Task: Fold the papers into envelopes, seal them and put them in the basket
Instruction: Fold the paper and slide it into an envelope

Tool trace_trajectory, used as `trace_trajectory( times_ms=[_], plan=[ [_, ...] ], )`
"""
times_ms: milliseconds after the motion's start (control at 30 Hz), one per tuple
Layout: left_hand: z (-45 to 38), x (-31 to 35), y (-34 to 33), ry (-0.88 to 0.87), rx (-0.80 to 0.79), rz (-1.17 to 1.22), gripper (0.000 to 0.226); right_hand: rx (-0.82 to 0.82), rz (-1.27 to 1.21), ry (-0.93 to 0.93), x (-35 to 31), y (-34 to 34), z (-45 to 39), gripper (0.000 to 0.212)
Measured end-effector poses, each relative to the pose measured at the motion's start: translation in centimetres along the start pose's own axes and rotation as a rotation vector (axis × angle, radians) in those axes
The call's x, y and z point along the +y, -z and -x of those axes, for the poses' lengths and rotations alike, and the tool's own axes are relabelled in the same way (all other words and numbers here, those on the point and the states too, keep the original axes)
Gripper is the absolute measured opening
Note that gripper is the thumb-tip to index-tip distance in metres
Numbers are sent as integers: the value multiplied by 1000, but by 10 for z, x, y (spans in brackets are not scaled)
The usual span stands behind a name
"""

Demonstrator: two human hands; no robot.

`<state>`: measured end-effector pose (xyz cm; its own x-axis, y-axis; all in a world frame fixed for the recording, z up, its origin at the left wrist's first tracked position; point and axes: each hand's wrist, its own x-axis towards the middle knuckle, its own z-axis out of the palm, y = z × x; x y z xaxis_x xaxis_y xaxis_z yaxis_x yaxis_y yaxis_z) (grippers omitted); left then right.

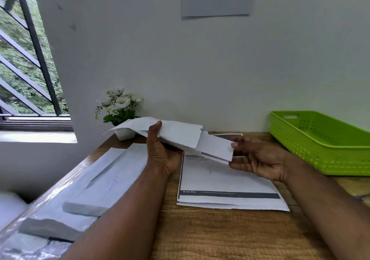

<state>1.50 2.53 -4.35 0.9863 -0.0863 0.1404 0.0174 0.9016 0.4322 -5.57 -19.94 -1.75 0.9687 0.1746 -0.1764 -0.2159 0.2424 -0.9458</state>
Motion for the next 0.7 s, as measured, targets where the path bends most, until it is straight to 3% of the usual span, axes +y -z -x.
trace_trajectory(
  times_ms=[167,300,433,700],
  plan=[
    [0,-7,-2,59,-17,-33,51,227,-52,120,5,-15,-8,31],
    [8,-15,-7,168,-65,-160,35,301,-80,169,11,-25,-14,36],
    [12,-17,-10,222,-73,-174,30,409,65,219,12,-32,-17,41],
    [5,-20,-8,103,98,-208,20,392,84,183,10,-24,-16,17]
  ],
)
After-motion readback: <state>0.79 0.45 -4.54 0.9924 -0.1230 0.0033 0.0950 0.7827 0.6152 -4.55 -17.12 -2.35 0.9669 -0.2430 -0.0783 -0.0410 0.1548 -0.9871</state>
